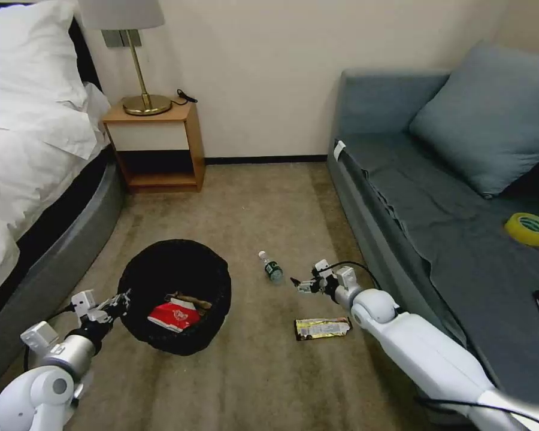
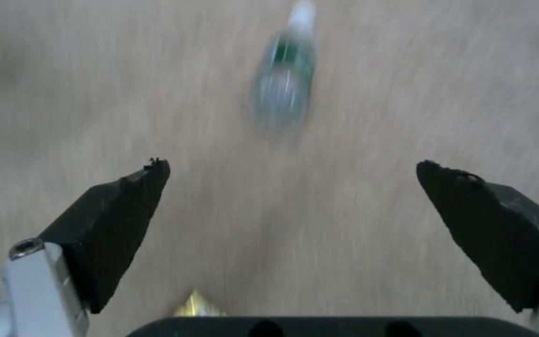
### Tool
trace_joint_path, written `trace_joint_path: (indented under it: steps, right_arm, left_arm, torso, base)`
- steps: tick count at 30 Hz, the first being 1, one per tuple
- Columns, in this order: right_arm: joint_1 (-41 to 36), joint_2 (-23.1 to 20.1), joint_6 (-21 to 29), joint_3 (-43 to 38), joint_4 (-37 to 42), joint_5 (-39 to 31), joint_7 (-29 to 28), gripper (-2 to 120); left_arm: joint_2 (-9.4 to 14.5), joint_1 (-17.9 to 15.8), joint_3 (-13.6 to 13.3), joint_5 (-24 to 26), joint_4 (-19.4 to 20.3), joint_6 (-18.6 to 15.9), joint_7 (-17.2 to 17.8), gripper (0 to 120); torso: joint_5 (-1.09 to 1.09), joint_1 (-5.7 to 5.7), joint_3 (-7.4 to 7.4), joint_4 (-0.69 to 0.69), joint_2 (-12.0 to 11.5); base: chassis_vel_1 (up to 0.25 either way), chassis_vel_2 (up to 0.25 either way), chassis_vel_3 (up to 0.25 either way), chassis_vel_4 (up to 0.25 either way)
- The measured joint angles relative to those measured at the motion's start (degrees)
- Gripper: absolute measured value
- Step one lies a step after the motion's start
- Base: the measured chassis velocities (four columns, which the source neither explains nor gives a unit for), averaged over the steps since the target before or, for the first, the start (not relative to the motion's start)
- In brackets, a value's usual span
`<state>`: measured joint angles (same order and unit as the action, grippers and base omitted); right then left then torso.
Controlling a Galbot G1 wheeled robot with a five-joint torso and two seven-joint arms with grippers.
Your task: Pick up the trash bin, then pick up the garbage on the floor and place it into the trash bin.
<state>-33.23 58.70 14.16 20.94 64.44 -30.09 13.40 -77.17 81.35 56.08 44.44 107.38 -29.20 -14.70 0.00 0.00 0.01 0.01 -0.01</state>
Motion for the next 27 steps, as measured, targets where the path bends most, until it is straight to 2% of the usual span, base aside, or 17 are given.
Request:
trace_joint_path:
  steps: [6, 10, 23, 27]
  right_arm:
    - [1.7, 0.2, 5.6, 3.7, -2.8, 0.9, 3.2, 100]
    - [1.9, 1.0, 7.2, 5.6, -3.3, 1.5, 4.5, 100]
    - [0.7, 3.4, 6.7, 7.6, -4.6, 6.2, 5.6, 100]
    - [-0.3, 4.6, 4.8, 7.5, -6.0, 10.3, 5.9, 100]
  left_arm:
    - [1.0, 0.0, 0.5, 0.3, -1.7, 0.5, -1.4, 4]
    - [1.5, 0.2, 0.7, 0.3, -2.6, 0.9, -2.0, 4]
    - [1.9, 0.8, 1.8, 0.3, -3.9, 1.6, -3.0, 4]
    - [2.0, 1.0, 2.0, 0.2, -4.3, 1.7, -3.1, 4]
  torso:
    - [0.00, 0.00, 0.00, -0.01, 0.0]
    - [0.00, 0.00, -0.01, -0.01, 0.0]
    - [0.00, 0.00, -0.01, 0.00, 0.0]
    - [0.01, 0.00, -0.01, -0.01, 0.0]
  base:
    - [0.000, 0.000, 0.000, 0.000]
    - [0.000, 0.000, 0.000, 0.000]
    - [0.000, 0.000, 0.000, 0.000]
    - [0.000, 0.000, 0.000, 0.000]
